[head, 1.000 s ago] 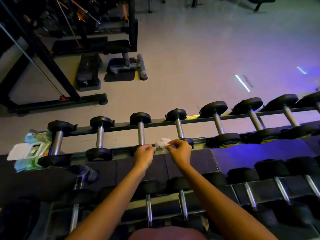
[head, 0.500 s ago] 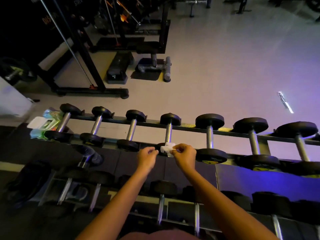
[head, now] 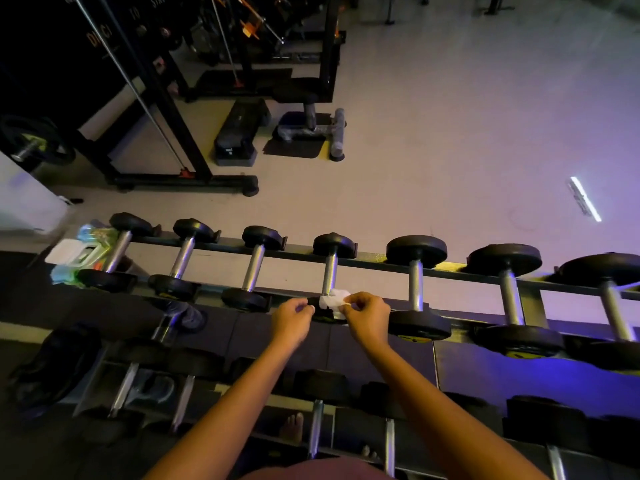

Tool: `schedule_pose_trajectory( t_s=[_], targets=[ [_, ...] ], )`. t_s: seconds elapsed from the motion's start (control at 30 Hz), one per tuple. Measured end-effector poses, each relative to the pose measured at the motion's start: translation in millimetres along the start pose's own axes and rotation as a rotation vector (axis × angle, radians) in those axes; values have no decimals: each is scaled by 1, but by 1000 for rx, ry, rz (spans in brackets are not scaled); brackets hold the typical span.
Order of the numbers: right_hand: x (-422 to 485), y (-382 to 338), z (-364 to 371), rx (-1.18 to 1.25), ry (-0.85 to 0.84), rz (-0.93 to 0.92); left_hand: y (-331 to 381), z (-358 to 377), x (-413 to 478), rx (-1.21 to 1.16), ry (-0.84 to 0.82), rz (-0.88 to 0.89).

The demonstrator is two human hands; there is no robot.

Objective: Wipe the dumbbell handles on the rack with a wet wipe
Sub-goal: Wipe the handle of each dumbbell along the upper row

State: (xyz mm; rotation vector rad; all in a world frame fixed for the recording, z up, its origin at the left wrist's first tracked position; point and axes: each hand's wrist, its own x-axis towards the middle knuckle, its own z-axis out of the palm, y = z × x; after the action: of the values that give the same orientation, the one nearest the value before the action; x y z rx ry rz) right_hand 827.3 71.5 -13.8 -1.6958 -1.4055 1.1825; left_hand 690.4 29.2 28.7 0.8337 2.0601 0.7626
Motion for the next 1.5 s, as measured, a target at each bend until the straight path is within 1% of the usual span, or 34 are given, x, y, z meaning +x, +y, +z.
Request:
schedule_pose_trajectory(
  t_s=[0.33,0.5,0.7,0.8,0.9,1.03,1.13,1.23,1.37,1.5],
  targets=[
    [33,-8,37,-92,5,55,-16,-2,41,159,-159,48],
    [52,-7,48,-111,23,115,-18,0,59,167,-230,54],
    [64,0,62,-207,-33,118,-27,15,80,180,-263,23],
    [76,0,65,-206,-35,120,-33,19,88,125,-245,-23],
    [107,-11,65,-248,-10,80,-40,25,96,54,-231,-123],
    [141,-32,65,-303,-7,-7,-38,29,98,-209,-166,-366],
    [140,-31,65,-312,-11,25,-39,30,101,-367,-159,-479],
    [122,-22,66,-299,-39,92,-40,29,106,-427,-139,-502],
    [84,-7,62,-337,-117,162,-46,30,114,-398,-141,-487],
    [75,-8,60,-296,-86,196,-49,31,116,-394,-140,-495]
  ],
)
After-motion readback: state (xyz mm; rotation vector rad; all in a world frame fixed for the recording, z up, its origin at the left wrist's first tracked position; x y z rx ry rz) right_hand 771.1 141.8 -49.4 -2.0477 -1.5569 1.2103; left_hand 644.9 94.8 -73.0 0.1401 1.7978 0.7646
